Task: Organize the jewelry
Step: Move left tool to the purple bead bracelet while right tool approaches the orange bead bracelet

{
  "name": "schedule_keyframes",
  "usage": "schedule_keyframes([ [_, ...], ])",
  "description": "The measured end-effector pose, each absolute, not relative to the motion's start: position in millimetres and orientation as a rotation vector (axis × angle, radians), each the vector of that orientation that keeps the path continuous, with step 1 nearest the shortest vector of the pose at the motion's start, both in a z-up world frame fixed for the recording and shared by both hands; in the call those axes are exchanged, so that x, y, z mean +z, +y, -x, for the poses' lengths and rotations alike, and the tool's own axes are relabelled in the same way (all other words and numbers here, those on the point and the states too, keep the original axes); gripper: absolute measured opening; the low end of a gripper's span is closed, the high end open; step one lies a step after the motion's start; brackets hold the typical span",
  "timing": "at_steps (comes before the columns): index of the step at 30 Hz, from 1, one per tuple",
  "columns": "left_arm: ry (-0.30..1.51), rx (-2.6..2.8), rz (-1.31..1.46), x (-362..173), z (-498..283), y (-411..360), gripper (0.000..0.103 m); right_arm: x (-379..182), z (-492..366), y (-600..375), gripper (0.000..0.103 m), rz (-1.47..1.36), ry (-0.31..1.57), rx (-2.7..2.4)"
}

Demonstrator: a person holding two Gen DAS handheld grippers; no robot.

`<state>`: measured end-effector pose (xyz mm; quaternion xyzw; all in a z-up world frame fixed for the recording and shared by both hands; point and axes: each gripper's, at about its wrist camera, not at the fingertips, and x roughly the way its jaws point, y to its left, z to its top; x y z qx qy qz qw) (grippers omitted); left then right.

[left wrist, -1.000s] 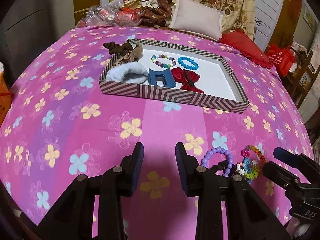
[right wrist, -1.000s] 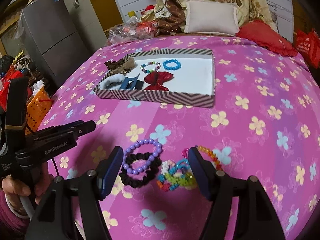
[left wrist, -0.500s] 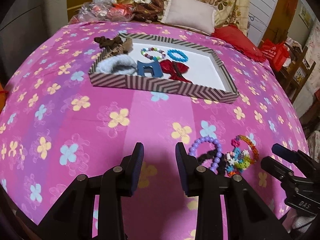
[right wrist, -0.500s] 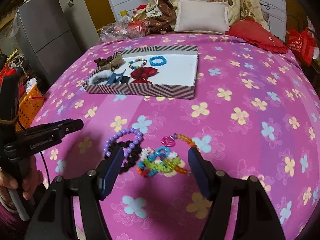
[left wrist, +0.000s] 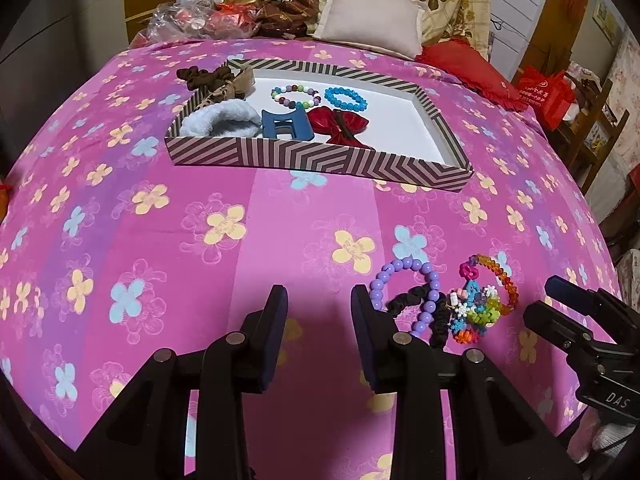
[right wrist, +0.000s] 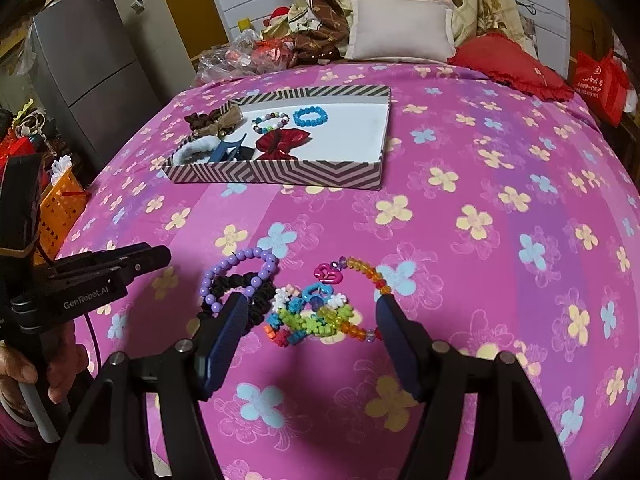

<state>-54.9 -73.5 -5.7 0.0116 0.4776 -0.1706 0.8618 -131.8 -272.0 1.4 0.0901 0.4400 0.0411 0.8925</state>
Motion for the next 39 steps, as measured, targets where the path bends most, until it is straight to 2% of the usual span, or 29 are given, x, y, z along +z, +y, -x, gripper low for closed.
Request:
schedule_keyframes([
  [12,1.012,-0.357,-0.025,-8,53,-73,0.035,0,130,-274,0.07,-0.18,0.92,0.068],
  [21,1.084,-0.368,0.07,-21,40,-64,0.035,-17,134,-309,0.069,-0.188,0.95,-0.034],
  [32,1.126,-0.394,0.077,-30,30,-76,0.035,-32,116,-308,0.048,-0.138,0.96,-0.032],
  [39,1.146,-0.435,0.032,-35,21,-96,0.035,-48,97,-303,0.041,-0.055,0.998,-0.042],
])
